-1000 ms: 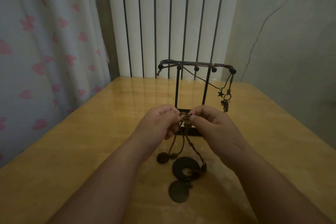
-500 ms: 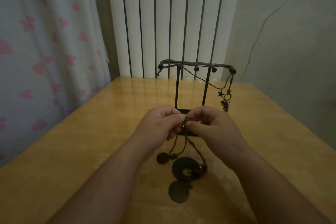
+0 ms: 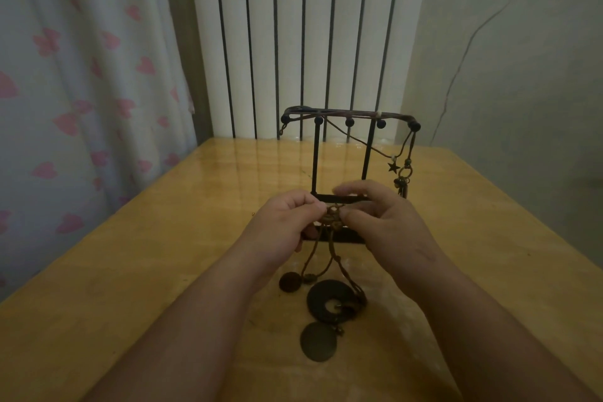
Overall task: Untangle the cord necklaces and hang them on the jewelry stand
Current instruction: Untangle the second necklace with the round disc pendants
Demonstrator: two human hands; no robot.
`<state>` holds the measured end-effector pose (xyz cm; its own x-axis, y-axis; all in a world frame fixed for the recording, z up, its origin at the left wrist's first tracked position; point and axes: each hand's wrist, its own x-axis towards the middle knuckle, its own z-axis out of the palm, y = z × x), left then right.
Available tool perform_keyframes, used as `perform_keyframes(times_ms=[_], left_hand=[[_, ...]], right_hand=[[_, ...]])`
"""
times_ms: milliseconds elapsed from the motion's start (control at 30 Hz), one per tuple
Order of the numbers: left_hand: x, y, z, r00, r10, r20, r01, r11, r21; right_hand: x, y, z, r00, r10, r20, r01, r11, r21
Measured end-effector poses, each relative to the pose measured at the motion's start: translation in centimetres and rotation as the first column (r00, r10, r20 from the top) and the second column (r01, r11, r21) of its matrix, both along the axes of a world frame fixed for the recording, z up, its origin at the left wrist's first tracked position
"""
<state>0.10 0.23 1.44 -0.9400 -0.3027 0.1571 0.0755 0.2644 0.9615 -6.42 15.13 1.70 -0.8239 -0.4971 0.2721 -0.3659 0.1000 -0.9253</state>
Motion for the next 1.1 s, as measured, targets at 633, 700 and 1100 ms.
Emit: perform_keyframes(times_ms=[633, 700, 1100], left_hand=[[-0.29, -0.69, -0.53, 1.000, -0.022, 0.002, 0.022, 0.999, -0.033], [-0.27, -0.58, -0.47, 1.000, -0.025, -0.003, 0.025, 0.999, -0.041], [-0.42, -0.45, -0.60, 0.999, -0.018, 0.032, 0.020, 0.998, -0.054]], right_hand=[[-0.43, -0.36, -0.61, 0.995, -0.081, -0.063, 0.088, 0.990, 0.107], [-0.30, -0.32, -0.47, 0.997, -0.068, -0.028, 0.070, 0.995, 0.066], [-0.37, -0.08, -0.14, 0.999, -0.032, -0.037, 0.036, 0.994, 0.103]])
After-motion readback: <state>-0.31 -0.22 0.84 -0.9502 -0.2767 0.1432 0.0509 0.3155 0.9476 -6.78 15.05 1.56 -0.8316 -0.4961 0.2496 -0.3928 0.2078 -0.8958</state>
